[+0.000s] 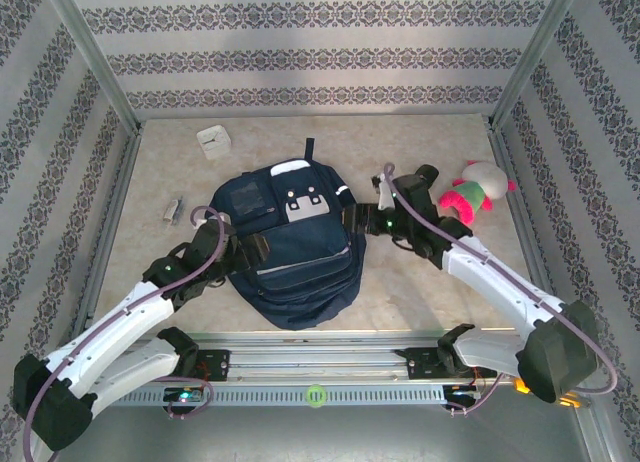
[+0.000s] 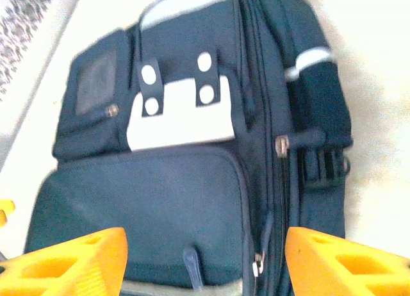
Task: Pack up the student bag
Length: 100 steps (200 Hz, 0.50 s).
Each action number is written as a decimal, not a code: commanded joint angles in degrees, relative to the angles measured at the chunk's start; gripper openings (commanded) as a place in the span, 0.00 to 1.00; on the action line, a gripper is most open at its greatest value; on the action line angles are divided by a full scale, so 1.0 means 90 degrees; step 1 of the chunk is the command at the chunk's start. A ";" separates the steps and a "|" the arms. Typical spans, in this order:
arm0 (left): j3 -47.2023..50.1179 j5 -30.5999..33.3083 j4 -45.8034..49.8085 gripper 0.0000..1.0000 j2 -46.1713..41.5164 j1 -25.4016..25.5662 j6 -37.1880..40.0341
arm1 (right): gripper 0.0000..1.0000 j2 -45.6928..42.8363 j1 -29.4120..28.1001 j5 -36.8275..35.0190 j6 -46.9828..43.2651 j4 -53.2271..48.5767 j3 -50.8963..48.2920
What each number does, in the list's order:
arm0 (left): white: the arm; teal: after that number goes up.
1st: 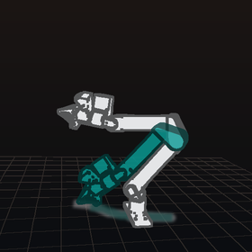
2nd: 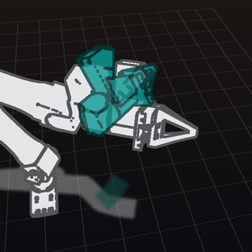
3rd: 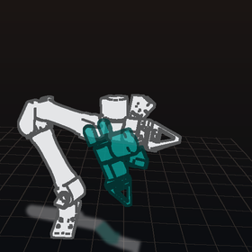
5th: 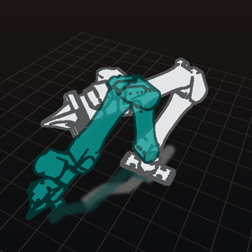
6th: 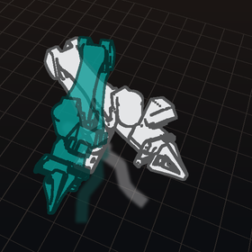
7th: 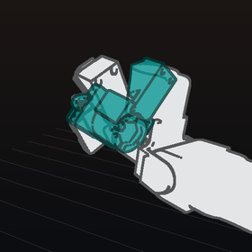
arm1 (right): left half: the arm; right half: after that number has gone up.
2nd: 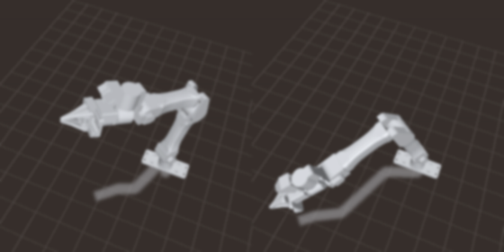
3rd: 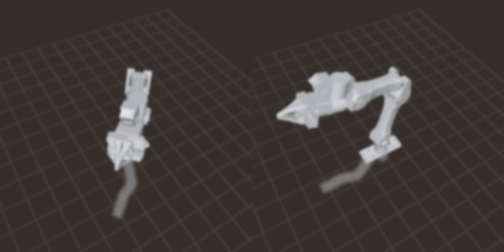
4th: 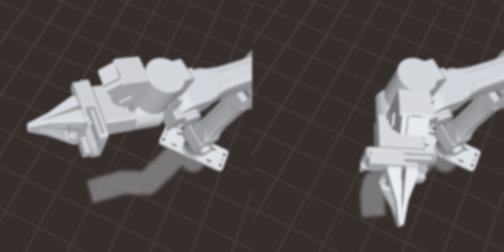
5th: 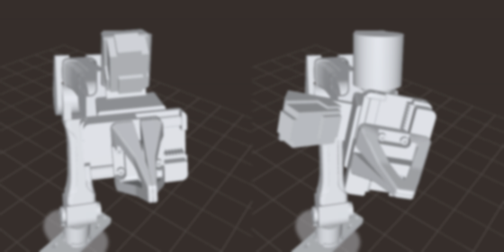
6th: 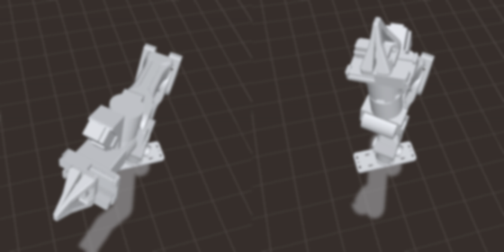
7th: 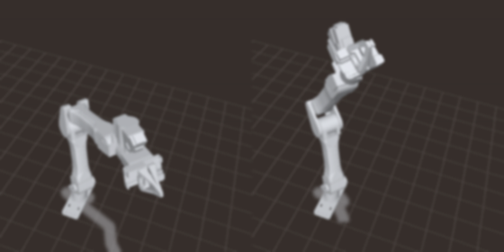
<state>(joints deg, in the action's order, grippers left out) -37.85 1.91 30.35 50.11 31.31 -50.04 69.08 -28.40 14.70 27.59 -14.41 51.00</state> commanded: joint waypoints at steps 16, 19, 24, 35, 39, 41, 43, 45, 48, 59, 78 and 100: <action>0.0045 0.0169 0.0019 0.91 0.0306 -0.0216 -0.0115 | 0.64 0.1196 -0.0059 0.0445 -0.0259 -0.0309 0.0427; 0.0080 0.0198 0.0008 0.90 0.0329 -0.0230 -0.0100 | 0.64 0.1289 -0.0074 0.0434 -0.0271 -0.0300 0.0427; 0.0139 0.0239 -0.0014 0.90 0.0363 -0.0251 -0.0078 | 0.63 0.1429 -0.0094 0.0383 -0.0270 -0.0269 0.0399; 0.0306 0.0222 -0.0150 0.87 0.0437 -0.0331 -0.0044 | 0.62 0.1741 -0.0176 0.0236 -0.0240 -0.0204 0.0310; 0.0382 0.0202 -0.0218 0.86 0.0467 -0.0368 -0.0022 | 0.62 0.1865 -0.0206 0.0187 -0.0235 -0.0168 0.0279; 0.0410 0.0186 -0.0252 0.85 0.0485 -0.0382 -0.0018 | 0.62 0.1919 -0.0219 0.0165 -0.0234 -0.0147 0.0251; 0.0446 0.0175 -0.0278 0.85 0.0499 -0.0402 -0.0009 | 0.62 0.1969 -0.0229 0.0147 -0.0224 -0.0129 0.0229; 0.0470 0.0158 -0.0316 0.84 0.0517 -0.0420 -0.0005 | 0.61 0.2023 -0.0239 0.0137 -0.0210 -0.0113 0.0211; 0.0512 0.0135 -0.0365 0.83 0.0535 -0.0438 0.0018 | 0.61 0.2101 -0.0249 0.0130 -0.0198 -0.0086 0.0178; 0.0623 0.0117 -0.0526 0.76 0.0638 -0.0474 0.0177 | 0.60 0.2309 -0.0293 0.0029 -0.0107 0.0014 0.0056; 0.0756 0.0059 -0.0798 0.73 0.0824 -0.0505 0.0303 | 0.59 0.2473 -0.0359 -0.0121 0.0032 0.0160 -0.0158; 0.0806 -0.0002 -0.1084 0.71 0.1077 -0.0516 0.0377 | 0.59 0.2441 -0.0360 -0.0130 0.0222 0.0327 -0.0393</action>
<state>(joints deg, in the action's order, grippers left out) -31.70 1.89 24.71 57.82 27.62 -48.84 91.20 -31.03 15.49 27.68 -11.73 50.11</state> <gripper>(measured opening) 0.727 0.589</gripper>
